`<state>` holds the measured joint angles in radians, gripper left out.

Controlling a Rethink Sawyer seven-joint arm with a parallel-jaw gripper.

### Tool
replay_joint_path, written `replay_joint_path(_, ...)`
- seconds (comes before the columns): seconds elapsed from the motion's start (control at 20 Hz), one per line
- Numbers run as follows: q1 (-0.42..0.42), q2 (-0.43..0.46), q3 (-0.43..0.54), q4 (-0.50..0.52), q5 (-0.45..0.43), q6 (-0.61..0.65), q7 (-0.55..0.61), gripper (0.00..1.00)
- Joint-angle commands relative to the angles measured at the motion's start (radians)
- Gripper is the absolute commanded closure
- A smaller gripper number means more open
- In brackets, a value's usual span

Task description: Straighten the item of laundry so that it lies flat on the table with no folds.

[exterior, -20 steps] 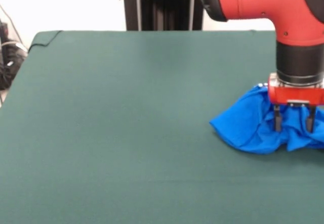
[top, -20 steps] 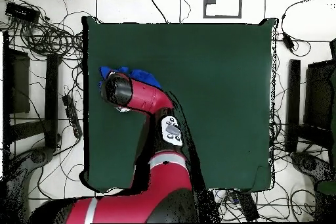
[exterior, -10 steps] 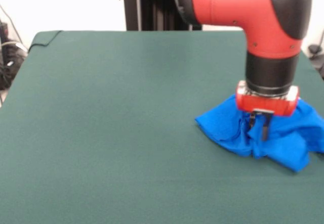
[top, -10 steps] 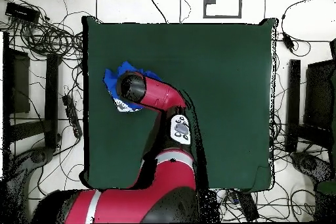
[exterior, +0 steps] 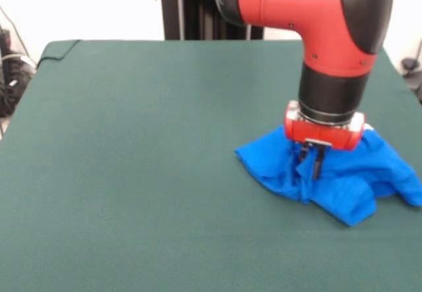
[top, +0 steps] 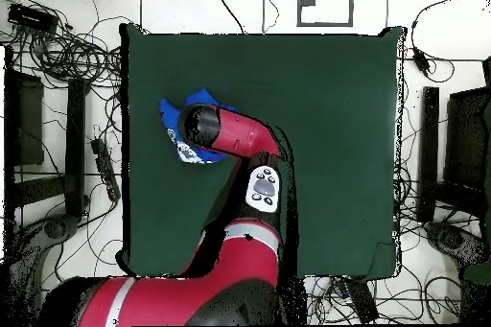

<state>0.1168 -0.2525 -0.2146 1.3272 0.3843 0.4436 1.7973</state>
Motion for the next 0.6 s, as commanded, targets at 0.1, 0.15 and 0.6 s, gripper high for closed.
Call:
replay_joint_path(0.1,0.059,-0.083,-0.242,0.039,-0.121,0.16,0.177,1.0)
replay_joint_path(0.15,0.081,-0.095,-0.302,0.038,-0.147,0.166,0.18,1.0)
replay_joint_path(0.6,0.272,-0.061,-0.703,0.019,-0.289,0.065,0.325,1.0)
